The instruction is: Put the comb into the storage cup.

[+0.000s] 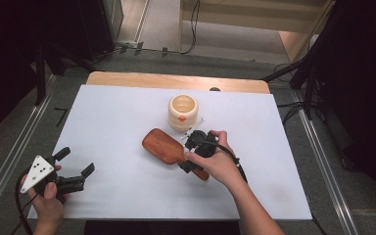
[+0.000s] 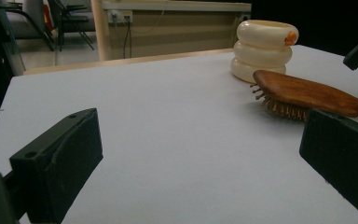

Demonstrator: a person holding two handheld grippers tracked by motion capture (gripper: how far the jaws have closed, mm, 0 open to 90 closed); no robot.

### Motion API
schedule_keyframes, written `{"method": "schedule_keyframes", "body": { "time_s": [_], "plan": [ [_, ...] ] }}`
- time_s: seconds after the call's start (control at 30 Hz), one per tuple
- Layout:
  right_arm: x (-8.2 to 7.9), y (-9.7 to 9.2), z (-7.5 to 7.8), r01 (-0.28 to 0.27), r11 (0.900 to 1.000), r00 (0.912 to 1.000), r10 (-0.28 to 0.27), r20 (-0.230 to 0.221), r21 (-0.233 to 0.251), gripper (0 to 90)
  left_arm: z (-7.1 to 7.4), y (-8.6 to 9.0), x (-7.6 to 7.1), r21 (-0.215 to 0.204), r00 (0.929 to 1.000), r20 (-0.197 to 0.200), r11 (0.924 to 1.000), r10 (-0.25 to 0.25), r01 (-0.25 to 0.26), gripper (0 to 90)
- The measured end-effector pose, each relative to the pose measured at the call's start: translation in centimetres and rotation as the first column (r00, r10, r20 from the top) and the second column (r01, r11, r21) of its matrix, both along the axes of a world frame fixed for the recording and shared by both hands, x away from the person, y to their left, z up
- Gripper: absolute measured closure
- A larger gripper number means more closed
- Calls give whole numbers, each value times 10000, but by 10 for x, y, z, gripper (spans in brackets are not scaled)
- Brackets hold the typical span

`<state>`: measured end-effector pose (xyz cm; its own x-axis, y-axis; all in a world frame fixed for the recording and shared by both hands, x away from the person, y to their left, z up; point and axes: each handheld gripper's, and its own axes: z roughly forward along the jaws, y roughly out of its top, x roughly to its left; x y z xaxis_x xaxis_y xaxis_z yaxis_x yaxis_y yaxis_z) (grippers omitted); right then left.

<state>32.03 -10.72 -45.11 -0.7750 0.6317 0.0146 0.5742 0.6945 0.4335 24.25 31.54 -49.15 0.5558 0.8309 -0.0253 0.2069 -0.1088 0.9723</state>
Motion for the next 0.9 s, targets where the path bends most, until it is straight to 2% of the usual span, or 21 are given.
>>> {"method": "schedule_keyframes", "body": {
  "time_s": [0.5, 0.67, 0.73, 0.9],
  "plan": [
    [3, 11, -13, -249, 9991, 9972, 224, -708, -352, 0, 0, 0, 0, 7, 10000, 21, 10000, -79, 79, 0],
    [3, 14, -17, -286, 9979, 9966, 239, -790, -588, 0, 0, -1, 0, 57, 9999, 37, 9999, -107, 107, 0],
    [3, 14, -18, -215, 9980, 9975, 174, -680, -595, 79, 0, -1, 0, 58, 9999, 40, 9999, -115, 114, 0],
    [4, 17, -22, -255, 9981, 9963, 207, -830, -568, 96, 0, -1, 0, 88, 9999, 41, 9999, -127, 127, 0]
  ]
}}
